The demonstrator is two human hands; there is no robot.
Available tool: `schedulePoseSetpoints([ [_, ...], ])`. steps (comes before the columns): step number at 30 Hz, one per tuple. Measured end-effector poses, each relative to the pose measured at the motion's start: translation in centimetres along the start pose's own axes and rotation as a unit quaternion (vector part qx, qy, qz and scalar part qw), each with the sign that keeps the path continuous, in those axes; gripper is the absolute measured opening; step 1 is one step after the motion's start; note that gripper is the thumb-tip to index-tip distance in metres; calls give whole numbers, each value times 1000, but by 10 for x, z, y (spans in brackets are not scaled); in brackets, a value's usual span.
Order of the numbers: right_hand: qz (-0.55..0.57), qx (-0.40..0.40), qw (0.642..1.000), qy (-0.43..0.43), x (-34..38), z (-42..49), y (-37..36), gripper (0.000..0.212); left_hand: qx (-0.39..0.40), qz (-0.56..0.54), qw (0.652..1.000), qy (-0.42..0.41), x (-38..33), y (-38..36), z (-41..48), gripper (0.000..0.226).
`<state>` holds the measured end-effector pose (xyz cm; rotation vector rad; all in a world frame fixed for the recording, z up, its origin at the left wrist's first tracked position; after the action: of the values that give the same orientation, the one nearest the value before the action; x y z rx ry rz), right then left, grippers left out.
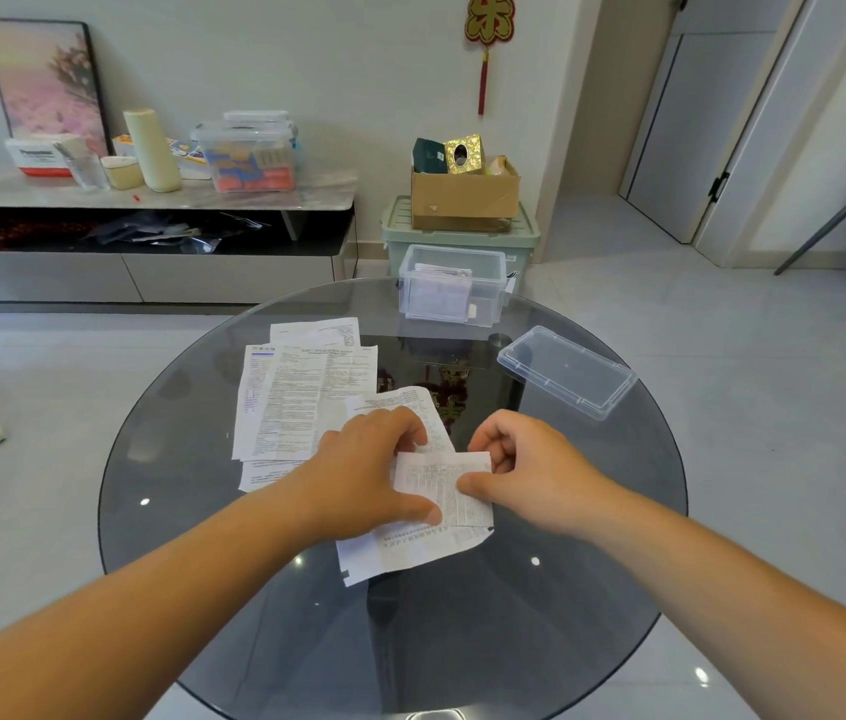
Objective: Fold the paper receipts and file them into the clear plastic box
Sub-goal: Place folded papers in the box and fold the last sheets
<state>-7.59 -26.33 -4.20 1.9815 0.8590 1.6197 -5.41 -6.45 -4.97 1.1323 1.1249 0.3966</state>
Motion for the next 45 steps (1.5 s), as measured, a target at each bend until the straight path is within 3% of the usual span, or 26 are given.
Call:
schedulePoseSetpoints([
  [6, 119, -43, 992, -9, -3, -4, 8, 18, 49, 132, 990, 0, 10, 7, -9, 82],
  [10, 215, -66, 973, -43, -12, -4, 18, 14, 94, 125, 987, 32, 21, 20, -17, 85],
  [13, 230, -86, 969, -27, -12, -7, 19, 13, 71, 106, 991, 38, 17, 30, -20, 81],
  [18, 139, -170, 972, 82, -1, -14, 17, 23, -87, -10, 995, -46, -21, 30, -18, 66],
  [20, 70, -187, 968, 151, 6, -20, 17, 26, -122, -4, 988, -95, -33, 26, -13, 55],
  [24, -57, -197, 946, 251, 11, -27, 17, 15, -146, -41, 982, -111, -40, 22, -8, 23],
  [26, -60, -182, 952, 240, 9, -28, 14, 16, -157, -59, 981, -101, -37, 21, -9, 13],
  [37, -72, -56, 989, 118, -13, -19, 2, 9, -108, -31, 992, -56, -15, 3, -23, 8],
  [41, -56, -64, 992, 92, -17, -11, -5, 4, -107, -14, 994, -29, -6, -3, -21, 5],
  [45, -24, -76, 995, 66, -17, 0, -12, 9, -112, 9, 994, 7, -12, -8, -16, 41],
])
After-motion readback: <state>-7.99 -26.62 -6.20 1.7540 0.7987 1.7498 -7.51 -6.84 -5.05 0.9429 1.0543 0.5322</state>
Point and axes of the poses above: each hand's wrist, its own z-axis towards the middle knuckle, its own y-axis out of the back of the hand, x = y × z, the point moved 1 cm from there along z, towards the middle knuckle, and after that the axes turned 7 degrees about -y, right-handed, at the moved point
